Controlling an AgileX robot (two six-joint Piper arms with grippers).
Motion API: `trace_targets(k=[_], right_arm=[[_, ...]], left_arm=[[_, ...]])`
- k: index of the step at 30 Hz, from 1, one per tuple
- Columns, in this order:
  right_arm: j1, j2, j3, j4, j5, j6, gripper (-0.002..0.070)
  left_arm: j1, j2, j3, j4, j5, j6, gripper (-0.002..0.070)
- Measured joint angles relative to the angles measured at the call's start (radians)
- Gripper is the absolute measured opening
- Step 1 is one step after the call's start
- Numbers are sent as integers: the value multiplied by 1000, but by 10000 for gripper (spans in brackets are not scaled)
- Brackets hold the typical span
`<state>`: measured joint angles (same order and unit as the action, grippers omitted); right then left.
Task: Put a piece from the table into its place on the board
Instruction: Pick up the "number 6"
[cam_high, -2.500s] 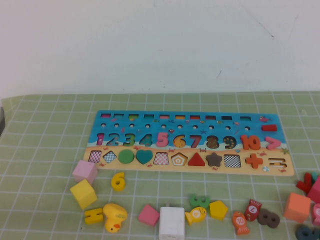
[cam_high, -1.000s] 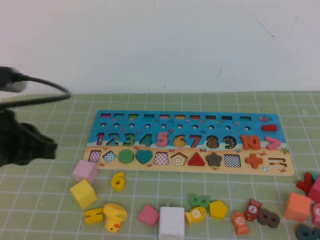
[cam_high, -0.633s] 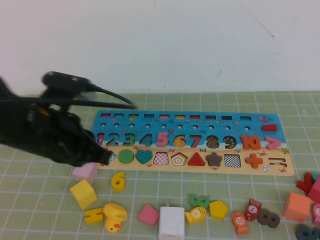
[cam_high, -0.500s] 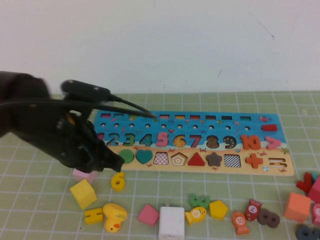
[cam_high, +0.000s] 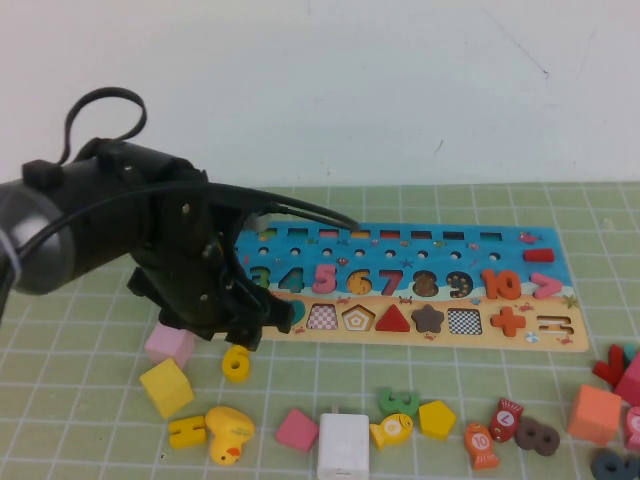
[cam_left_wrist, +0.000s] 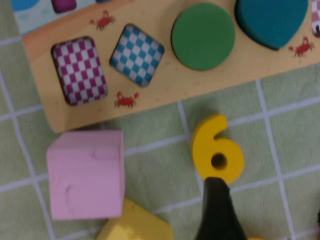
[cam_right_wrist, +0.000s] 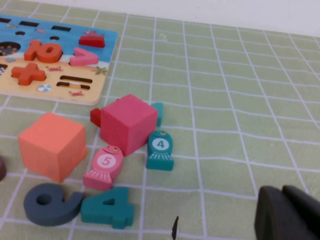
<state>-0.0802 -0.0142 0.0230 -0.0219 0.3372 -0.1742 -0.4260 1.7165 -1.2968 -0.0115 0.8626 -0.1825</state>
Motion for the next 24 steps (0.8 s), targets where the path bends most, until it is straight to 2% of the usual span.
trace_targets(k=[2, 5, 18, 21, 24], right_arm=[[0, 0, 0, 0, 0, 0, -3], [0, 0, 0, 0, 0, 0, -3], [0, 0, 0, 0, 0, 0, -3], [0, 0, 0, 0, 0, 0, -3], [0, 0, 0, 0, 0, 0, -3]], left_arm=[[0, 25, -15, 0, -8, -2, 391], [0, 63, -33, -2, -15, -11, 407], [0, 202, -70, 0, -21, -26, 415], [0, 204, -71, 0, -21, -26, 403], [0, 204, -71, 0, -21, -26, 345]])
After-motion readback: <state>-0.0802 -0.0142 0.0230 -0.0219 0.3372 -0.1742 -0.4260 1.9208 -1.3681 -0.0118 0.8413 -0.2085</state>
